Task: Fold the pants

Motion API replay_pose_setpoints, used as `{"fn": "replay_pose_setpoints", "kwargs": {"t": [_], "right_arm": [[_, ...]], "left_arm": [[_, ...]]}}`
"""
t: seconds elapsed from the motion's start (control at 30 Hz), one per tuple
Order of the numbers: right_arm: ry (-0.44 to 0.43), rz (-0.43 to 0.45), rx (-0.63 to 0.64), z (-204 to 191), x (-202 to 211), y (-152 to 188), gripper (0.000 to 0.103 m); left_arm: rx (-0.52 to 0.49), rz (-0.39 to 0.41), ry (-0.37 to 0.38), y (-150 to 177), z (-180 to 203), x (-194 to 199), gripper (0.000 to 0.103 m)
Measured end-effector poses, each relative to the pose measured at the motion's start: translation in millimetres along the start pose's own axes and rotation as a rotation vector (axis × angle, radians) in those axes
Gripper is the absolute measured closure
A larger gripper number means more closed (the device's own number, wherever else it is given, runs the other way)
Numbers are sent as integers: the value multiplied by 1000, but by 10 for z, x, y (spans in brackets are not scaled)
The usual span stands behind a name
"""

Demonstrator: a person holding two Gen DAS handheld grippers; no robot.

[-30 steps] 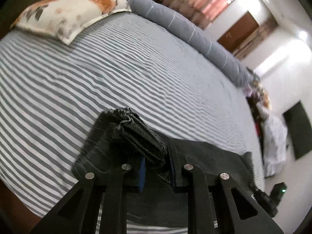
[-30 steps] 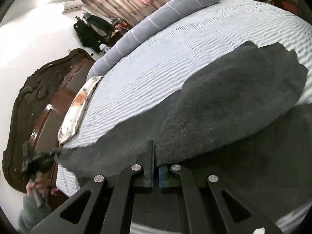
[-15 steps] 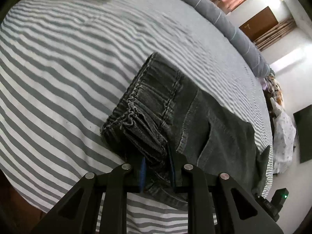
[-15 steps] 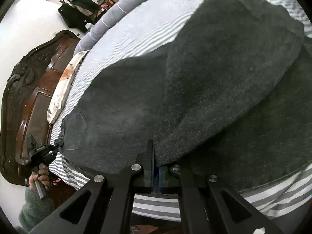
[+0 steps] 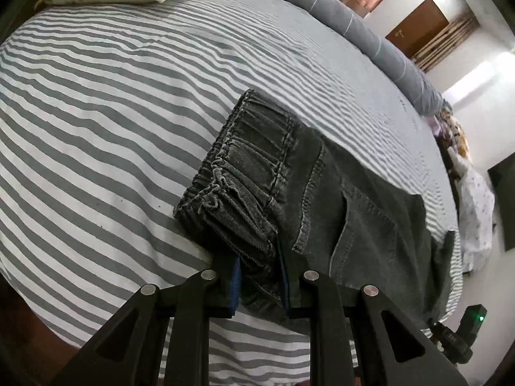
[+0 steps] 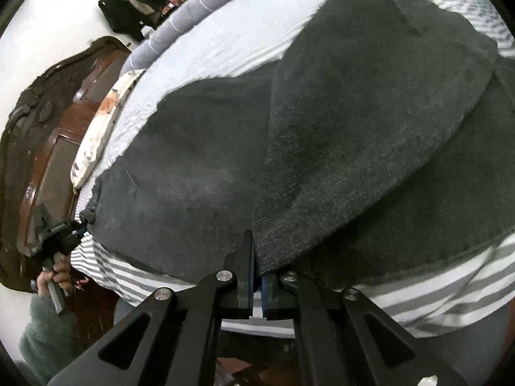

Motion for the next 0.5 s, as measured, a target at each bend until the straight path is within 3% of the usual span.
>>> {"fn": "replay_pose_setpoints", "kwargs": {"t": [0.2, 0.33, 0.43, 0.5], "right_arm": [[8, -25, -40, 60, -154, 11, 98], [-44, -40, -88, 74, -118, -10, 88], [-67, -23, -100, 101, -48, -53, 76], [-58, 5, -99, 125, 9, -110, 74]], "left_arm": [[1, 6, -49, -11, -20, -66, 79], [-33, 19, -115, -5, 107, -43, 77], [-60, 25, -163, 64, 158, 40, 63], [-83, 48, -186, 121, 224, 144, 57]]}}
Point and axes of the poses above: each gripper's, at about its wrist camera, not at the fingertips, and x roughly against the way its jaws point, z to its right, y to its underside, the point moved 10 cm from there along -x, roughly the way its jaws point, and after that the axes turned 9 degrees about -x, right-handed, at the moved point
